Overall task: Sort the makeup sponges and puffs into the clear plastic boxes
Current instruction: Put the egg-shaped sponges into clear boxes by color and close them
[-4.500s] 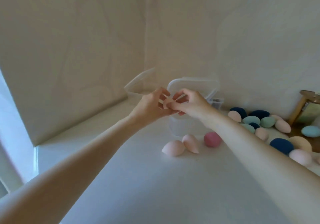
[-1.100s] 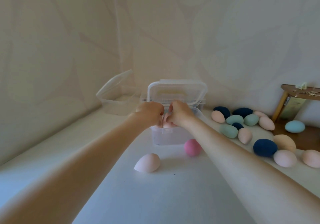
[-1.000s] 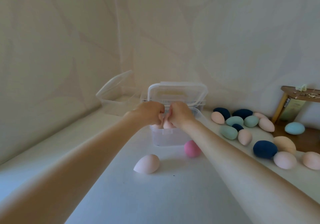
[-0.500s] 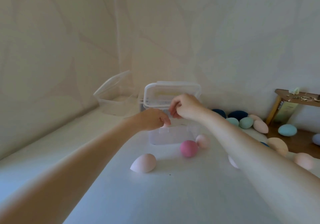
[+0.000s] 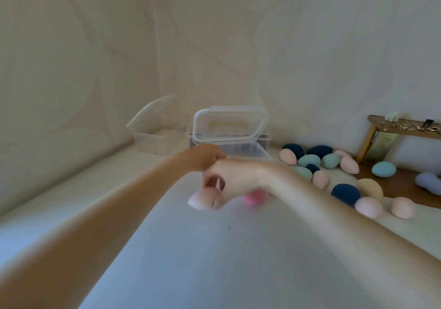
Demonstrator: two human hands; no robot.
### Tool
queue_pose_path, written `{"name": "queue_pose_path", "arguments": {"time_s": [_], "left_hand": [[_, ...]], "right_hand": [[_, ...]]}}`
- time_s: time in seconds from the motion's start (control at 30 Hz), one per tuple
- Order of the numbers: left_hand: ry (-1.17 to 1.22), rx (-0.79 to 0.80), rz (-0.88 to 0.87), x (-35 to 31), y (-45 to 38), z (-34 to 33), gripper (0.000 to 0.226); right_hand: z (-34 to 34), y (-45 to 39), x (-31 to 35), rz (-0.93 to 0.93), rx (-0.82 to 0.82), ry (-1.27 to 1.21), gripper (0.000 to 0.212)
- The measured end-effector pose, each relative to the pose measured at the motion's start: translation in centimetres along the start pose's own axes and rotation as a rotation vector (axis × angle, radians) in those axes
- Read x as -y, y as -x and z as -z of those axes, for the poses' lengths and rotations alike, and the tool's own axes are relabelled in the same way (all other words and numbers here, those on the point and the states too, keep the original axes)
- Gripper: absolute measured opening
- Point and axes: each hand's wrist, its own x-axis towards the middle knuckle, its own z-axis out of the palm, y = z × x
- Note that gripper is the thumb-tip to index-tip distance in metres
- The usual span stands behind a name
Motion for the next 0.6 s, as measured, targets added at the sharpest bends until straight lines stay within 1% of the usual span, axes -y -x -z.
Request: {"name": "queue_pose_path", "arguments": {"time_s": [0.07,0.13,0.17,0.2,0.23,0.33,0.43,0.53,0.6], "left_hand": [[0.007,0.026,-0.091,0.3,0.0,-0.3,0.023],[-0.003,0.019,-0.075,0.7,-0.6,-0.4,0.030],[-0.001,0.031,-0.051,0.8,-0.8,-0.3,0.034],[0.008,0.047,-0.037,0.7,-0.8,-0.3,0.036],[0.013,0.065,-0.038,0.6,-0.9,-0.2,0.037],[0.001,0.091,-0.048,0.5,-0.8,0.0,0.036],[-0.036,0.104,-0.066,0.8,-1.2,0.0,0.036],[-0.065,0.127,-0.077,0.6,-1.6,0.0,0.037],[-0.093,0.123,-0.072,0.1,-1.9,0.0,0.038]], "right_hand": [[2.6,0.4,-1.4,-0.041,-0.133,-0.214,0.037],[4.6,0.3,-3.5,-0.090,-0.357,-0.425,0.034],[5.1,-0.2,-4.8,-0.152,-0.465,-0.436,0.035],[5.2,-0.8,-5.9,-0.231,-0.530,-0.400,0.035],[4.9,-1.5,-6.7,-0.309,-0.543,-0.365,0.035],[3.5,-3.9,-7.5,-0.444,-0.417,-0.329,0.028],[2.2,-5.6,-7.4,-0.490,-0.352,-0.225,0.017],[1.6,-6.5,-7.3,-0.538,-0.302,-0.063,0.024],[1.5,-6.4,-6.7,-0.576,-0.172,0.024,0.022]]}}
